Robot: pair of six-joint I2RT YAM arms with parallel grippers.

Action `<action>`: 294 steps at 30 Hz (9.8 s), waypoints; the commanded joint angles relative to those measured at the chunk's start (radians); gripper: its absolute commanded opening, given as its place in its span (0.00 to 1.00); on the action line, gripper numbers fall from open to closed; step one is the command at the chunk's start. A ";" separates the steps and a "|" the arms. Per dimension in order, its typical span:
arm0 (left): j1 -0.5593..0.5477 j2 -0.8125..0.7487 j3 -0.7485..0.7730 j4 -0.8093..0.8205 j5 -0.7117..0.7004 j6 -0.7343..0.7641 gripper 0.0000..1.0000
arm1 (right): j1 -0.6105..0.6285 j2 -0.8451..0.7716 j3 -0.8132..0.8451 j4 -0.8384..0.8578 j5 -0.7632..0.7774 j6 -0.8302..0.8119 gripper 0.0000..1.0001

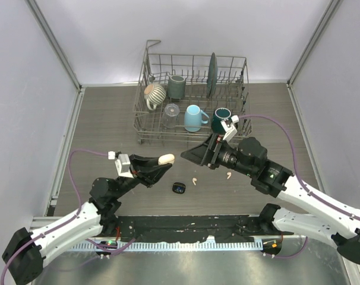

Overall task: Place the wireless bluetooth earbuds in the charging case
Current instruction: Open the charging case, then pick up the earbud from the center of the board.

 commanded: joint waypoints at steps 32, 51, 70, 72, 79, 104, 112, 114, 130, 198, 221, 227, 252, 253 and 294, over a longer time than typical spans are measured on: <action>-0.003 0.157 0.113 0.119 0.267 -0.004 0.00 | 0.025 0.032 0.044 -0.084 0.012 -0.086 0.84; -0.003 0.093 0.103 0.028 0.301 0.013 0.00 | 0.019 0.006 -0.069 0.139 -0.012 0.088 0.84; -0.003 0.007 0.072 -0.018 0.131 0.098 0.01 | 0.013 0.035 -0.098 0.254 -0.152 0.165 0.84; -0.002 0.016 0.078 -0.018 0.137 0.098 0.01 | 0.013 0.049 -0.100 0.286 -0.165 0.177 0.82; -0.003 0.047 0.101 -0.018 0.161 0.098 0.01 | 0.013 0.115 -0.114 0.373 -0.204 0.223 0.67; -0.003 0.064 0.107 0.007 0.161 0.082 0.00 | 0.013 0.101 -0.186 0.442 -0.172 0.231 0.07; -0.003 0.027 0.077 0.002 0.112 0.082 0.00 | 0.011 0.036 -0.186 0.366 -0.118 0.186 0.71; -0.003 0.013 0.067 -0.010 0.099 0.081 0.00 | 0.013 -0.013 -0.160 0.277 -0.077 0.136 0.82; -0.003 -0.174 -0.011 -0.085 0.010 0.079 0.00 | 0.011 -0.199 -0.037 -0.744 0.632 0.089 0.84; -0.003 -0.240 -0.009 -0.166 0.008 0.048 0.00 | -0.363 0.384 -0.206 -0.413 0.353 -0.248 0.31; -0.003 -0.228 -0.023 -0.148 0.005 0.039 0.00 | -0.205 0.399 -0.197 -0.469 0.293 -0.263 0.24; -0.002 -0.229 -0.025 -0.145 0.007 0.035 0.00 | -0.093 0.480 -0.141 -0.505 0.358 -0.256 0.25; -0.003 -0.286 -0.026 -0.206 -0.009 0.039 0.00 | -0.063 0.559 -0.043 -0.579 0.497 -0.181 0.41; -0.003 -0.295 -0.026 -0.209 -0.009 0.039 0.00 | -0.063 0.557 -0.049 -0.579 0.497 -0.174 0.41; -0.003 -0.340 -0.043 -0.255 -0.033 0.039 0.00 | -0.063 0.595 -0.075 -0.538 0.486 -0.156 0.31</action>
